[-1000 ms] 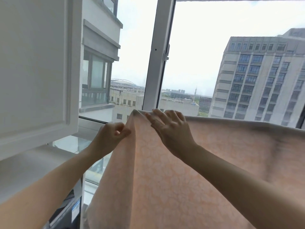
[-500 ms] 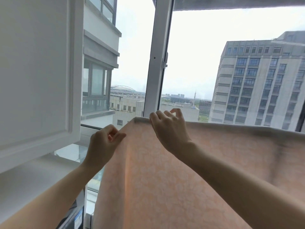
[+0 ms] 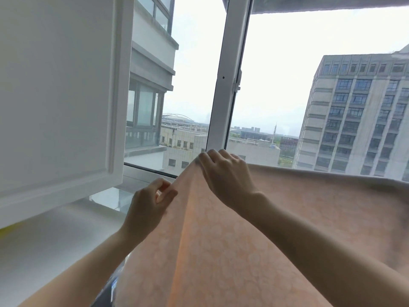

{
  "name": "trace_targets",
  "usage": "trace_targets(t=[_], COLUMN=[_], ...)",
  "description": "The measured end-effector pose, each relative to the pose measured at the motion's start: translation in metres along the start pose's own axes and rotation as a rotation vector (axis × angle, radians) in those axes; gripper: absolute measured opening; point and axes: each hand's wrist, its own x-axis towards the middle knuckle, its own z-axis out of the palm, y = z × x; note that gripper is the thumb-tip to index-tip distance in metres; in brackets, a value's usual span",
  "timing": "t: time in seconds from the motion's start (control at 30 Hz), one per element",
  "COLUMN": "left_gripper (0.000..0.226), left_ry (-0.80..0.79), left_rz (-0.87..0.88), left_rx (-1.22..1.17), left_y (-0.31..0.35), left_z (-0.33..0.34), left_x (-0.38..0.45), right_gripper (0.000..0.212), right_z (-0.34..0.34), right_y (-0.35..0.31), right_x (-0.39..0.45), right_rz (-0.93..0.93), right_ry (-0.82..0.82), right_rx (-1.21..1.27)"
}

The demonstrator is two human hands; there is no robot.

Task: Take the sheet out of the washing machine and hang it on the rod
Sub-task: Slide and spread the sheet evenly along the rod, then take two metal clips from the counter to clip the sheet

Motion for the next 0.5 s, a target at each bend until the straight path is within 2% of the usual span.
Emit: trace_targets(t=[0.13,0.27,0.5], left_gripper=[0.009,0.012,0.006], left_ry=[-0.066,-0.127,-0.224], left_rz=[0.026,-0.021,-0.236], left_rx=[0.095,0.168,0.319], left_y=[-0.011,-0.019,-0.021], left_z=[0.004,-0.008,-0.053], left_x=[-0.02,-0.048,-0.122], right_gripper=[0.024,0.023,0.015], right_z=[0.005,0.013,0.032], right_y=[-0.02,-0.041,-0.088], right_x=[-0.001,-0.009,-0.045], right_rz=[-0.052,-0.142,-0.226], right_ry=[-0.028,-0.111,-0.212], right_rx=[-0.021,-0.014,0.042])
